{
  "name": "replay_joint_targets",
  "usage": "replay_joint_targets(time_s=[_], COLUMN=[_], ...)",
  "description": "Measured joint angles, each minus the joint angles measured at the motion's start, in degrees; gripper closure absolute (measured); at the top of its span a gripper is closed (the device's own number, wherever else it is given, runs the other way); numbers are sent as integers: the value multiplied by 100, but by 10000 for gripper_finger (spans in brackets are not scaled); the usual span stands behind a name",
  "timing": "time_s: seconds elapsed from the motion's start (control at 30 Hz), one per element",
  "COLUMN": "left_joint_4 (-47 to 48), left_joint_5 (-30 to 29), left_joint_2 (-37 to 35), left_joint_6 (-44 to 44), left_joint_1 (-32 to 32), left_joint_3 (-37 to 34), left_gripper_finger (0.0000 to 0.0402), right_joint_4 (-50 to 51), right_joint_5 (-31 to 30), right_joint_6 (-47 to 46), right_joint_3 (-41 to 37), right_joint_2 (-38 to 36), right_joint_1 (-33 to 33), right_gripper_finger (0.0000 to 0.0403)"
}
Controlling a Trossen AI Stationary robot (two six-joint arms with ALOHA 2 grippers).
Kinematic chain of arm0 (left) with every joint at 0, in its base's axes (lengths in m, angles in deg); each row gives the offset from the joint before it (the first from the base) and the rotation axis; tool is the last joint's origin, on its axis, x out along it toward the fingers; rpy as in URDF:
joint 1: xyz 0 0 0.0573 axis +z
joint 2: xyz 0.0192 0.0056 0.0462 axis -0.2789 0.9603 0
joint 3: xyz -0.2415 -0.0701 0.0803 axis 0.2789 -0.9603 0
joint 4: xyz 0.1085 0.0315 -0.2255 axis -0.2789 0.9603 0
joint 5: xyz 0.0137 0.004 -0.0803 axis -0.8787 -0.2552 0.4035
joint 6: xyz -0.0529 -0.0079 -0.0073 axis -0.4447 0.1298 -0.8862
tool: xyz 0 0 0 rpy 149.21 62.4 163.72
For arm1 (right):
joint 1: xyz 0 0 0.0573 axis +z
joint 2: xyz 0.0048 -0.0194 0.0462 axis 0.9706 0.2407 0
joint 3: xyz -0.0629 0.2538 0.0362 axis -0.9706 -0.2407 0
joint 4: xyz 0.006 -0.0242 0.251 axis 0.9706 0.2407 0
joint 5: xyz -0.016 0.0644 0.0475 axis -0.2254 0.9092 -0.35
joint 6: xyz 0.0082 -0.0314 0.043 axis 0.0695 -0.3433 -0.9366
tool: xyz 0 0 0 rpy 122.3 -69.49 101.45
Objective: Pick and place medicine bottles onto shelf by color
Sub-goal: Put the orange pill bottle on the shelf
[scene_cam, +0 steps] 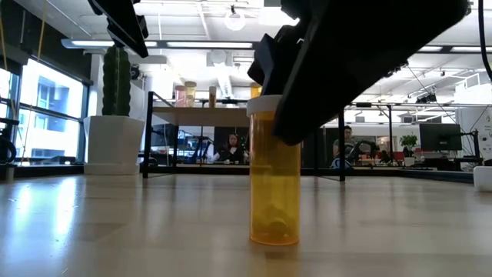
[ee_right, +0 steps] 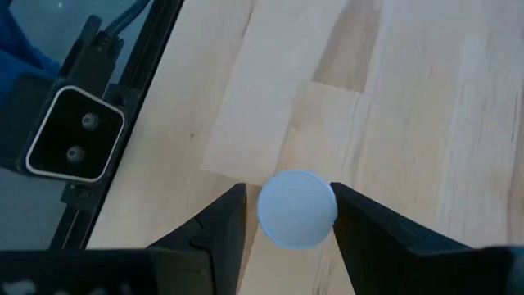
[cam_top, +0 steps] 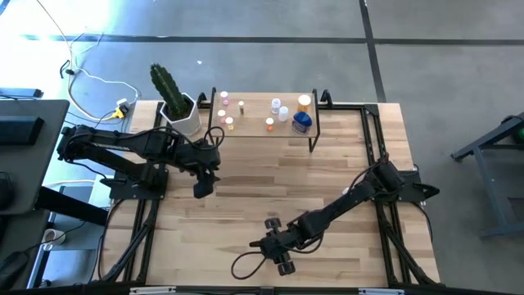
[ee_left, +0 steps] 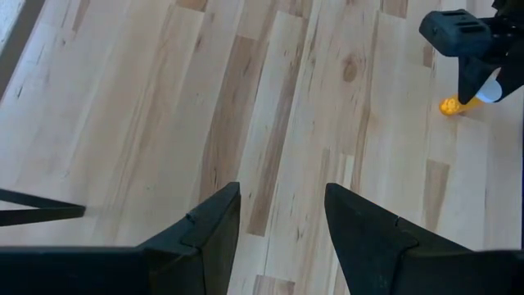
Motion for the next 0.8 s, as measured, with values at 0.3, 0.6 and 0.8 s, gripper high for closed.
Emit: replay_joint_targets(time_s=[0.3,0.6,0.8], left_joint_4=[2,13,37], left_joint_5=[-28,-59,21], left_joint_2=[0,-11,-126], left_joint_6=[12,16,24], left_joint_1=[21,103,364], left_joint_3=[0,0,3], left_gripper_finger=[232,232,232], right_joint_4=[-2,24,51], right_joint_5=[-7,9,18], right_joint_6=[-205,-594,-648], right_joint_3=[0,0,4], right_joint_2=[-2,-134,-393], right_joint_1=[-2,-245,-557], right_gripper_finger=[311,310,309])
